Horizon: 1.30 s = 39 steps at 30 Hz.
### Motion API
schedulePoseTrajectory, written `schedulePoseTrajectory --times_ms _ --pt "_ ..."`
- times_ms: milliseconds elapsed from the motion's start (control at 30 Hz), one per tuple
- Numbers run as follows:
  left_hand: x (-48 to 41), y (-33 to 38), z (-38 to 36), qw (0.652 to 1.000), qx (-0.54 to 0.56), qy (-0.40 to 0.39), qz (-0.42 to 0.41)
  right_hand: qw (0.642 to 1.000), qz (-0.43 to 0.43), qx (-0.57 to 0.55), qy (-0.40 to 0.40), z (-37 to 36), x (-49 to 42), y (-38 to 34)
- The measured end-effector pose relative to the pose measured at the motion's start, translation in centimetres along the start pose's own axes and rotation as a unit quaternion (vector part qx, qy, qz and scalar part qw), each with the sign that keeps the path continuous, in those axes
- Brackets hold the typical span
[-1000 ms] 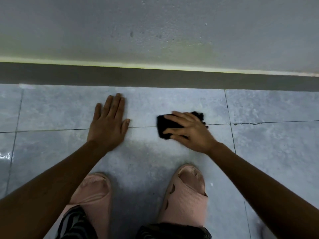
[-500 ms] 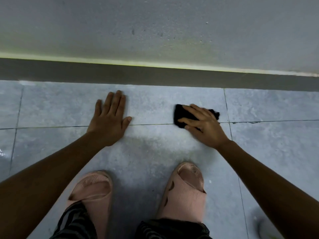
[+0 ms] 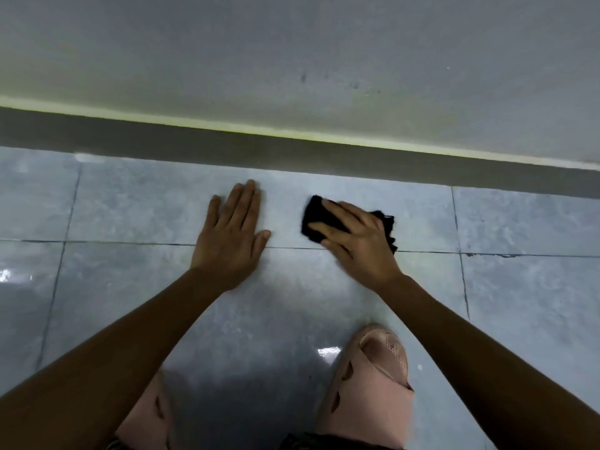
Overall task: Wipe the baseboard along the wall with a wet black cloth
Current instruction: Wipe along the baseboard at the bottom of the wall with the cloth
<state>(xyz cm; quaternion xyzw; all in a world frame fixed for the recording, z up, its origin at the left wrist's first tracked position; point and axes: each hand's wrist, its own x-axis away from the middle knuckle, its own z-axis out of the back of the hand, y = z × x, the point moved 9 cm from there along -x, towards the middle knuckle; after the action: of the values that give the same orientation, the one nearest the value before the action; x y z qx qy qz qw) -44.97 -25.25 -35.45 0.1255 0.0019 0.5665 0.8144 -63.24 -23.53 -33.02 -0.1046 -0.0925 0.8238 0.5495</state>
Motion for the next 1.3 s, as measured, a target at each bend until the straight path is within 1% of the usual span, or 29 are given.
schedulePoseTrajectory --times_ms 67,100,133,200,267,300,467,533,600,633,767,833,900,967,1067,1167,1233,1300 --pt "0.4 -0.9 0.4 0.999 0.021 0.019 0.031 1.000 0.029 0.000 -0.011 0.7 1.3 1.7" --pt "1.1 -2.2 0.7 0.998 0.029 0.027 0.057 1.000 0.022 0.001 -0.008 1.0 1.5 2.6" --pt "2.0 -3.7 1.0 0.996 0.030 0.035 0.081 1.000 -0.001 0.004 -0.002 1.2 1.4 3.3" --pt "3.4 -6.1 1.2 0.993 0.026 0.034 0.113 0.997 -0.077 0.020 0.017 1.5 0.4 4.1" --pt "4.2 -7.4 1.2 0.991 0.026 0.025 0.126 0.991 -0.130 0.029 0.025 1.2 -1.3 2.5" --pt "4.3 -7.8 1.2 0.991 0.024 0.020 0.129 0.991 -0.133 0.025 0.025 0.7 -2.5 0.7" --pt "4.4 -8.2 1.3 0.992 0.016 0.017 0.128 0.998 -0.056 0.006 -0.014 -2.7 -9.2 -8.9" --pt "4.6 -8.3 1.4 0.992 0.016 0.022 0.127 0.999 -0.023 0.009 -0.041 -3.7 -10.4 -10.8" --pt "5.0 -8.8 1.6 0.989 0.022 0.030 0.143 0.998 0.004 0.032 -0.051 -3.4 -10.1 -10.3" --pt "5.2 -9.4 1.7 0.986 0.029 0.037 0.159 0.997 0.001 0.041 -0.058 -2.9 -9.6 -9.3" --pt "6.6 -11.3 2.2 0.974 0.043 0.048 0.216 0.989 -0.080 0.079 -0.095 -0.6 -6.3 -2.0" --pt "6.9 -11.8 2.1 0.974 0.042 0.036 0.221 0.987 -0.103 0.088 -0.083 0.5 -5.2 -0.2" --pt "6.8 -12.3 1.9 0.977 0.027 0.019 0.210 0.986 -0.125 0.087 -0.067 0.3 -5.2 -0.6" --pt "6.6 -12.4 1.6 0.979 0.028 -0.005 0.201 0.985 -0.136 0.090 -0.063 -0.7 -6.2 -2.5" --pt "6.1 -12.2 1.3 0.978 0.028 -0.033 0.203 0.990 -0.081 0.089 -0.070 -2.1 -9.5 -7.4" --pt "5.9 -12.3 1.4 0.981 0.014 -0.074 0.179 0.992 -0.030 0.080 -0.094 -3.9 -12.6 -12.5" --pt "5.8 -12.3 1.6 0.982 0.009 -0.092 0.166 0.991 -0.007 0.082 -0.102 -4.5 -13.2 -13.7" --pt "5.8 -12.2 1.5 0.981 0.011 -0.097 0.169 0.992 0.022 0.094 -0.086 -4.0 -12.0 -12.7"
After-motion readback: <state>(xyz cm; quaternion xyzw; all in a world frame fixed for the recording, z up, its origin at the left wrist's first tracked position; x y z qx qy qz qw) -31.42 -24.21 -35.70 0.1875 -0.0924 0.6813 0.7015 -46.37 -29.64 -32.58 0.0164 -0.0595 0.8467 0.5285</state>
